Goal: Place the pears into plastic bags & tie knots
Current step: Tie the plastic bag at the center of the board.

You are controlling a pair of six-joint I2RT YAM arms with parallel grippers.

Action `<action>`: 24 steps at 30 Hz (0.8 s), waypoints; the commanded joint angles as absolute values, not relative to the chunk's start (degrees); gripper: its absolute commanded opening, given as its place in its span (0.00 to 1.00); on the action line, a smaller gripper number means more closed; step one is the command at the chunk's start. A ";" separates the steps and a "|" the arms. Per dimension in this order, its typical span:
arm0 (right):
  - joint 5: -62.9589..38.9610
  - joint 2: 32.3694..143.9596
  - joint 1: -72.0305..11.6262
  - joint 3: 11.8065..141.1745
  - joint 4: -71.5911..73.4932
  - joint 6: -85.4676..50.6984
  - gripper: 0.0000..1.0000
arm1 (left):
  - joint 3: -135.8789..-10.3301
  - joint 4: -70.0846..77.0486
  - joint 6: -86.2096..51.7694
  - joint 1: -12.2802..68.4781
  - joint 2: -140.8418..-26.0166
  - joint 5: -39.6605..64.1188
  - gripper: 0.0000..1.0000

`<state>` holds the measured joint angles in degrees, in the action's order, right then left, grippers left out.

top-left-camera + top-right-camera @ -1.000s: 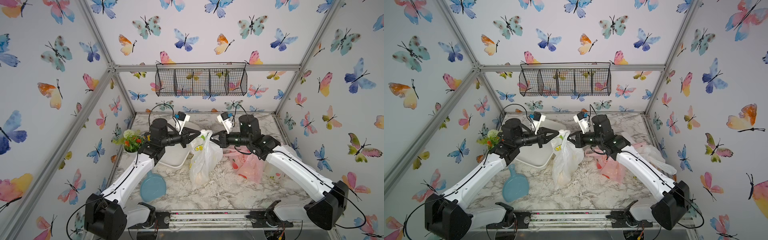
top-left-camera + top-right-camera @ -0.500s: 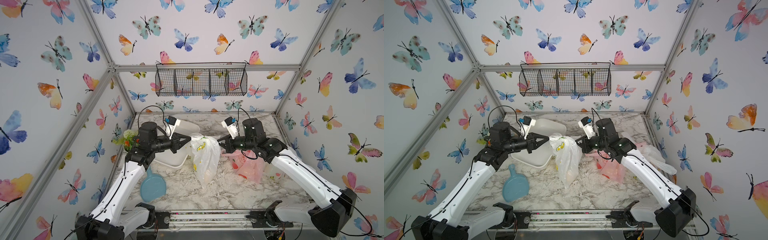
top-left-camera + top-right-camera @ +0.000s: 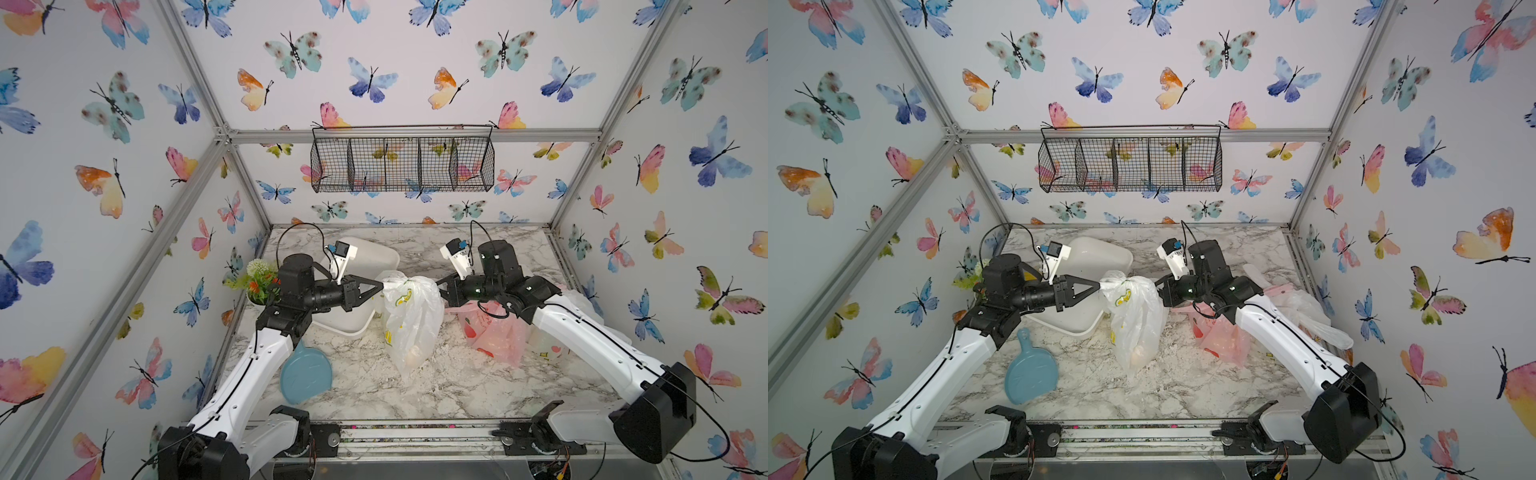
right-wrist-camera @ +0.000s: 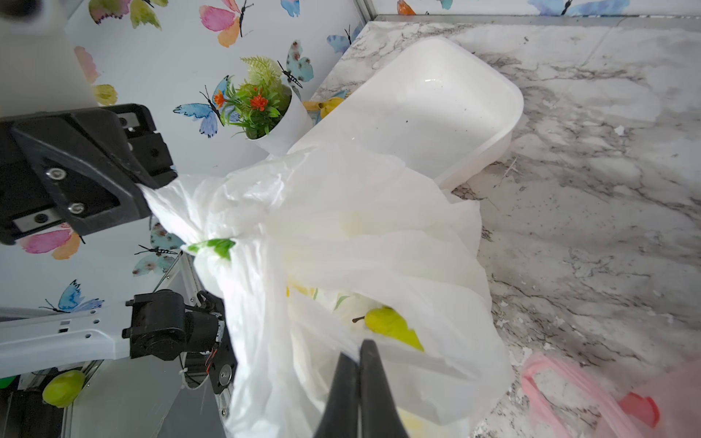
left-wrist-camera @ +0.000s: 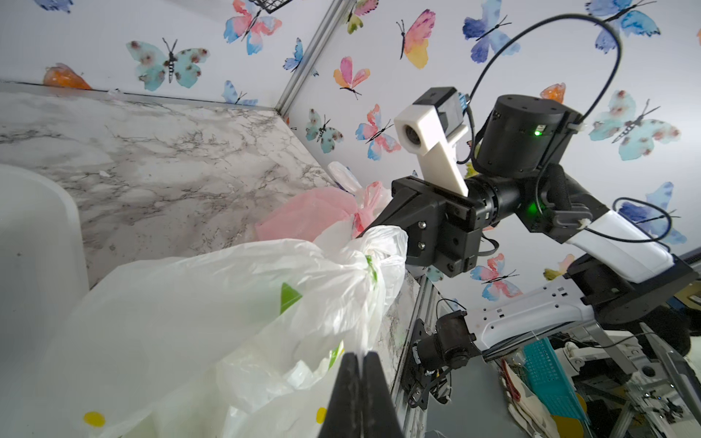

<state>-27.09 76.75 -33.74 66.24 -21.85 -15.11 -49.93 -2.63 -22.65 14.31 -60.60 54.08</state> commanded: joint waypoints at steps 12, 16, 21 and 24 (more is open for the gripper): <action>-22.39 76.09 -23.47 61.82 -26.62 -13.35 0.03 | -49.78 -15.88 -12.87 12.05 -63.11 45.37 0.00; -27.54 76.47 -23.71 63.45 -25.84 -14.75 0.03 | -50.29 -10.92 -20.87 12.10 -61.53 54.70 0.11; -29.12 76.46 -23.77 62.87 -24.40 -15.85 0.03 | -46.52 -6.21 -26.98 11.96 -58.89 55.96 0.55; -29.70 76.75 -23.99 62.95 -23.80 -16.39 0.03 | -43.51 -0.79 -29.84 13.47 -60.75 54.74 0.56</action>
<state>-28.95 76.34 -23.83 62.22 -23.99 -15.38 -45.74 -5.87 -25.32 12.36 -59.13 53.80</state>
